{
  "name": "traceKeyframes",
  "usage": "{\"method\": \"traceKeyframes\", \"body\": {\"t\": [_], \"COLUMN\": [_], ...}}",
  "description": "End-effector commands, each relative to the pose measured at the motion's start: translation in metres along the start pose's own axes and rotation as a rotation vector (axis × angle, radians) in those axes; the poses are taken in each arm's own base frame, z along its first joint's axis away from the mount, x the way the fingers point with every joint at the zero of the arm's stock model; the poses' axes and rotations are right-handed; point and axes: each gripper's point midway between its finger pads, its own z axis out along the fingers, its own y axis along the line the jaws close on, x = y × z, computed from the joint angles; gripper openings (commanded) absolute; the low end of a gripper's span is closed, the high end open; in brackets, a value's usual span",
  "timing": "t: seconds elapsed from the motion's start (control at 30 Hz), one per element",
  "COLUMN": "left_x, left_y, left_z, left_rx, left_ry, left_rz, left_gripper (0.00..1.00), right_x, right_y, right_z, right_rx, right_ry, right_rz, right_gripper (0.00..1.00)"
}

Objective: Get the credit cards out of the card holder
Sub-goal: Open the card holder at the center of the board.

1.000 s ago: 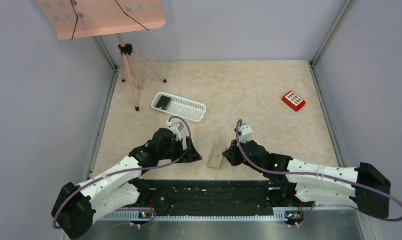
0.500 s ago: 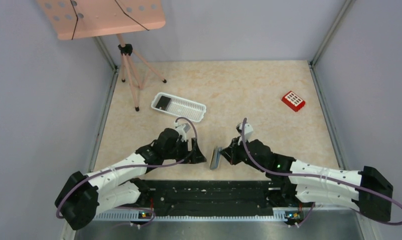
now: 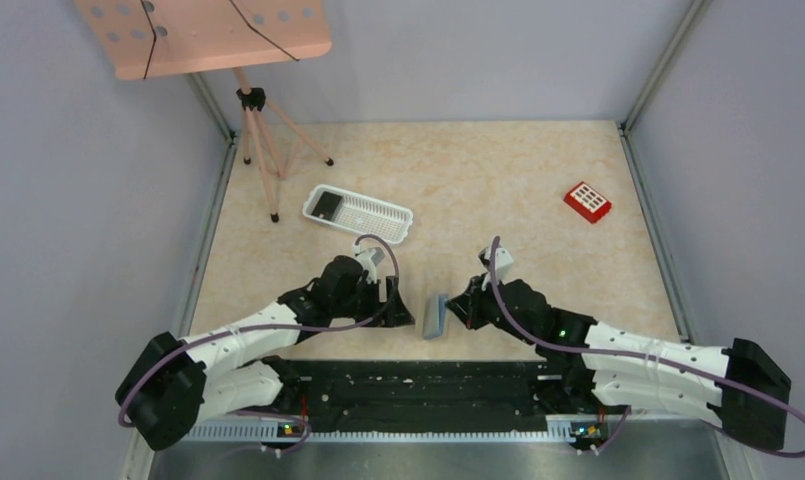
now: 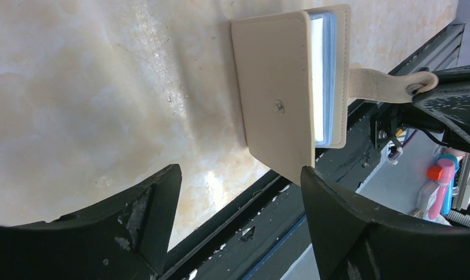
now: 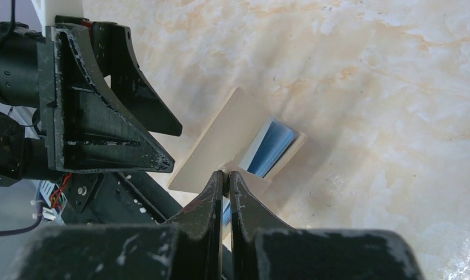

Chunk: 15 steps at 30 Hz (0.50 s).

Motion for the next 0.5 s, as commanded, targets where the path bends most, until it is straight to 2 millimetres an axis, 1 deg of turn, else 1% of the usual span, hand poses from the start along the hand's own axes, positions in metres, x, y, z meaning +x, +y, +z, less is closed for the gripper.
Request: {"method": "traceKeyframes", "body": {"t": [0.0, 0.13, 0.27, 0.37, 0.47], "left_x": [-0.019, -0.017, -0.019, -0.021, -0.022], "left_y": [-0.018, -0.019, -0.020, -0.022, -0.026], "left_z": [0.003, 0.009, 0.010, 0.008, 0.006], "left_rx": [0.049, 0.054, 0.049, 0.054, 0.069], "left_ry": [-0.044, -0.017, -0.021, -0.028, -0.040], "left_rz": [0.033, 0.022, 0.004, 0.004, 0.007], "left_gripper": [0.79, 0.75, 0.72, 0.72, 0.73], "right_x": [-0.010, -0.010, -0.015, -0.018, -0.015], "right_y": [-0.001, 0.000, 0.009, 0.013, 0.012], "right_z": [-0.005, -0.007, -0.008, -0.007, -0.006], "right_rx": [-0.005, -0.015, -0.052, -0.066, -0.062], "right_ry": [-0.044, -0.043, -0.053, -0.055, -0.044], "right_rz": [0.016, 0.021, 0.028, 0.027, 0.024], "right_gripper": [0.00, 0.00, 0.00, 0.00, 0.00]}}
